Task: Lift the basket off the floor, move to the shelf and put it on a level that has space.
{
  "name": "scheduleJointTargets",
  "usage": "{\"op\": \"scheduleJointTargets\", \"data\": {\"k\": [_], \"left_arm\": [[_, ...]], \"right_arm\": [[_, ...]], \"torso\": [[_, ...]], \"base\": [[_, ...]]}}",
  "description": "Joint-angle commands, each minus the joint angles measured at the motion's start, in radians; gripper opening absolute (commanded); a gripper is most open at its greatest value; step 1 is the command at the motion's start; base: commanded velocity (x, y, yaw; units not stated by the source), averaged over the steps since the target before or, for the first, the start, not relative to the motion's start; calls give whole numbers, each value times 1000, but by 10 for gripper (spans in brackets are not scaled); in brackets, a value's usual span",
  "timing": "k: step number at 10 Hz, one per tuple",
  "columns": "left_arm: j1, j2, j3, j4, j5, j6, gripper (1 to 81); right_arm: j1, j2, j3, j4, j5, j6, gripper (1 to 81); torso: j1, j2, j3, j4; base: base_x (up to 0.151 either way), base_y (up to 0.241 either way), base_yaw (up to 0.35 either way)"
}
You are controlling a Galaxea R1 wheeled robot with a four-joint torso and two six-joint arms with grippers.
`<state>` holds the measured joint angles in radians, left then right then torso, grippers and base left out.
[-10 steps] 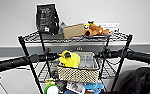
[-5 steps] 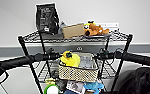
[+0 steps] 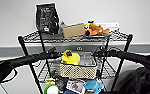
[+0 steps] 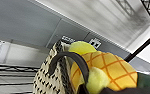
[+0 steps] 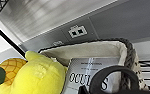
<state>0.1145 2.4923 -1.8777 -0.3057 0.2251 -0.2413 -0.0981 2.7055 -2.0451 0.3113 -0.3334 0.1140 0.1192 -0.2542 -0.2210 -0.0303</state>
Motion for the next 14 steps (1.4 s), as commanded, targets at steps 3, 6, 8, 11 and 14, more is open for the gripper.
{"op": "scheduleJointTargets", "data": {"k": [3,6,8,11,14], "left_arm": [[-249,105,-142,37,-40,0,10],[-275,126,-181,39,-18,0,10],[-253,136,-198,45,-18,0,10],[-233,125,-212,59,-18,0,10],[-207,103,-206,63,-18,2,10]], "right_arm": [[231,50,-102,-20,24,-13,10],[235,56,-128,-21,24,-13,10],[209,61,-141,-21,24,-14,10],[197,55,-136,-21,25,-16,10],[186,49,-133,-21,25,-16,10]], "torso": [[0,0,0,0],[0,0,0,0],[1,0,0,0],[1,0,-1,0],[1,0,-1,0]], "base": [[0,0,0],[0,0,0],[0,0,0],[0,0,0],[0,0,0]]}}
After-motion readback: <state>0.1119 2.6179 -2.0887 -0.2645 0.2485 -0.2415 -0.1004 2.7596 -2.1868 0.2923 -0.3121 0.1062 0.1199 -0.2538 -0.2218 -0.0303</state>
